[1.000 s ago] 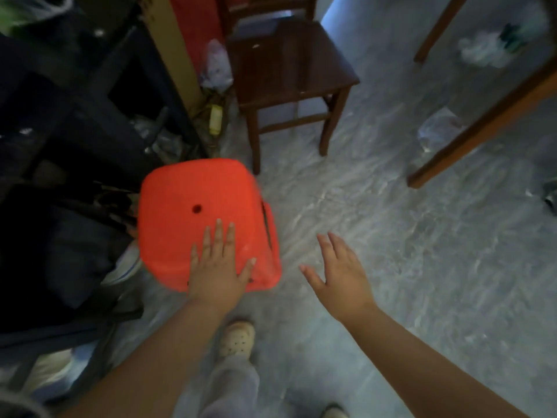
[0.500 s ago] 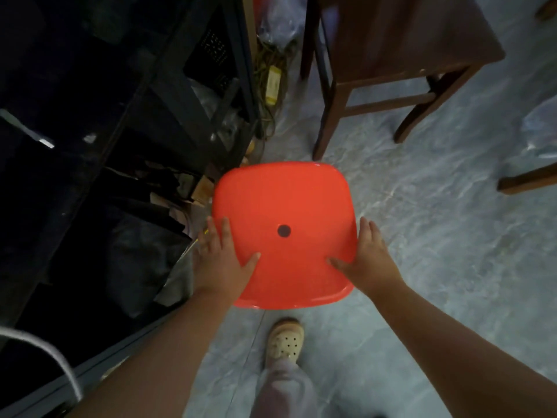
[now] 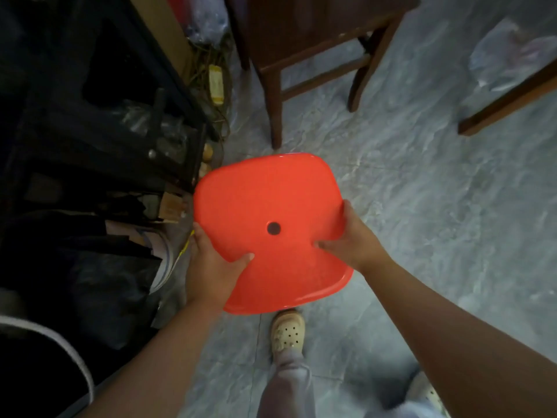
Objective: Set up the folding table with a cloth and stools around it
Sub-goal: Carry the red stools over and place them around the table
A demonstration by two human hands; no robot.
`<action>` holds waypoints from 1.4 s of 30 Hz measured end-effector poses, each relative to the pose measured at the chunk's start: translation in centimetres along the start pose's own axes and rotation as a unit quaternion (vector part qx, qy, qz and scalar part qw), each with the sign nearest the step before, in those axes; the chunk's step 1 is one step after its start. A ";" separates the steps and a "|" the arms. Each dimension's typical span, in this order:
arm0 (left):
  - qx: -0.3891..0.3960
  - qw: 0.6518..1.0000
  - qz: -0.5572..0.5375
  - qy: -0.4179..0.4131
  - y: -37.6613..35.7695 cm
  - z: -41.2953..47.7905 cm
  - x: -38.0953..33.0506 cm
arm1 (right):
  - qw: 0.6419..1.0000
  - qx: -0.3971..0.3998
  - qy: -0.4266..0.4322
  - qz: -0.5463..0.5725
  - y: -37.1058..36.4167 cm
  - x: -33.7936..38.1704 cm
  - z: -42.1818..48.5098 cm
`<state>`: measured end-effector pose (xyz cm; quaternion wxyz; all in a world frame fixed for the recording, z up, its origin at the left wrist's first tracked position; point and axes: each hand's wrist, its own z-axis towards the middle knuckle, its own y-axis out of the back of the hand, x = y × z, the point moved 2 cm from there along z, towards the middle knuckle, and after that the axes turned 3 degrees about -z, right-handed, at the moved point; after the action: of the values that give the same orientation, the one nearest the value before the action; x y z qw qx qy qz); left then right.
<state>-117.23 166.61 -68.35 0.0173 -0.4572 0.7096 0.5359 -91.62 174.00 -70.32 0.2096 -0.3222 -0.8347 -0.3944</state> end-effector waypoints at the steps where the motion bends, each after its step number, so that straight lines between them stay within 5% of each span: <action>1: 0.007 1.000 0.011 -0.010 -0.8 -0.8 -1.4 | 1.000 -0.007 -0.014 0.005 1.2 -1.3 -0.9; 13: 0.136 0.972 0.104 -0.163 -18.3 -21.1 -25.2 | 0.960 -0.166 -0.146 0.170 22.2 -25.7 -19.1; 21: 0.216 0.924 0.087 -0.305 -30.0 -47.9 -46.0 | 0.876 -0.349 -0.219 0.253 42.8 -43.1 -43.9; 26: 0.295 0.857 0.069 -0.416 -35.6 -65.8 -57.3 | 0.776 -0.498 -0.275 0.273 52.2 -50.1 -60.9; 32: 0.414 0.742 0.051 -0.525 -42.0 -82.4 -69.2 | 0.580 -0.661 -0.380 0.286 59.9 -56.2 -74.1; 42: 0.506 0.536 0.110 -0.667 -51.5 -105.9 -80.3 | 0.333 -0.751 -0.467 0.326 64.7 -64.8 -87.6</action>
<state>13.05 134.64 -20.38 0.6548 0.1987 0.6902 0.2353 7.92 111.49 -22.94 -0.4337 -0.7215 0.0257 -0.5392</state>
